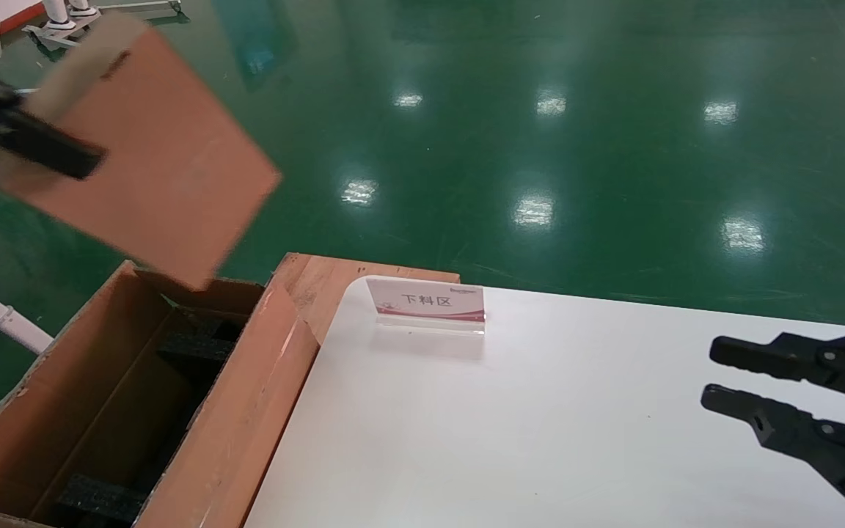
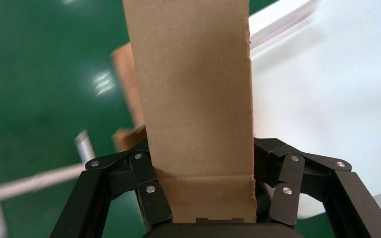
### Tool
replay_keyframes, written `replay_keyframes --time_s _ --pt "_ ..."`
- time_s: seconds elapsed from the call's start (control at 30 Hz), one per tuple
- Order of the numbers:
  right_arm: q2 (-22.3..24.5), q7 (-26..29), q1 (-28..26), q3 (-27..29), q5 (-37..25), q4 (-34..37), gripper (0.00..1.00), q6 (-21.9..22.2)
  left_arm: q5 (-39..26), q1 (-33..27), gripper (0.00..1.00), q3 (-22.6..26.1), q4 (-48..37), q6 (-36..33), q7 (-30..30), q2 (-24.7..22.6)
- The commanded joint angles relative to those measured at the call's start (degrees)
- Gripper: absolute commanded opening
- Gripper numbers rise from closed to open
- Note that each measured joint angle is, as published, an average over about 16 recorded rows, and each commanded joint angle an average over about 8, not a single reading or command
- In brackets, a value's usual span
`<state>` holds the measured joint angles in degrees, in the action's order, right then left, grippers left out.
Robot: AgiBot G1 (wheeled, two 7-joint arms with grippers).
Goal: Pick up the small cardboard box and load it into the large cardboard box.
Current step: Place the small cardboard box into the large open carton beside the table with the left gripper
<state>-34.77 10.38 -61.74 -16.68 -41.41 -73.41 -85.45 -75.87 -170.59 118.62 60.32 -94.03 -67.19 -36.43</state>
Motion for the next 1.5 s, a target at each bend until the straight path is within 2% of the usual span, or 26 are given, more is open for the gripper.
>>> replay_keyframes --time_s 0.03,0.33,0.57,0.73,1.0,1.23,1.5 --pt "0.0 0.0 0.0 0.0 0.0 0.0 1.00 0.0 -1.8 -1.4 0.00 1.5 -1.1 -1.0 1.5 0.2" --pt "0.0 0.0 0.0 0.0 0.0 0.0 1.00 0.0 0.4 -1.2 0.00 16.0 -4.3 -1.2 4.1 0.8" --pt "0.0 0.0 0.0 -0.1 0.0 0.0 1.00 0.0 10.1 -0.4 0.00 28.9 -7.5 -1.2 6.9 1.6" --pt "0.0 0.0 0.0 -0.1 0.1 0.0 1.00 0.0 16.7 -0.4 0.00 34.8 -11.3 -0.7 10.6 1.4" --pt "0.0 -0.1 0.0 -0.1 0.1 0.0 1.00 0.0 21.7 2.3 0.00 38.5 -16.9 1.6 15.6 1.0" --pt "0.1 -0.1 0.0 -0.1 0.1 0.0 1.00 0.1 25.0 6.4 0.00 37.9 -21.4 4.3 17.9 1.2" --pt "0.1 -0.1 0.0 -0.2 0.1 0.0 1.00 0.1 26.8 10.9 0.00 37.2 -23.0 6.7 18.1 2.3"
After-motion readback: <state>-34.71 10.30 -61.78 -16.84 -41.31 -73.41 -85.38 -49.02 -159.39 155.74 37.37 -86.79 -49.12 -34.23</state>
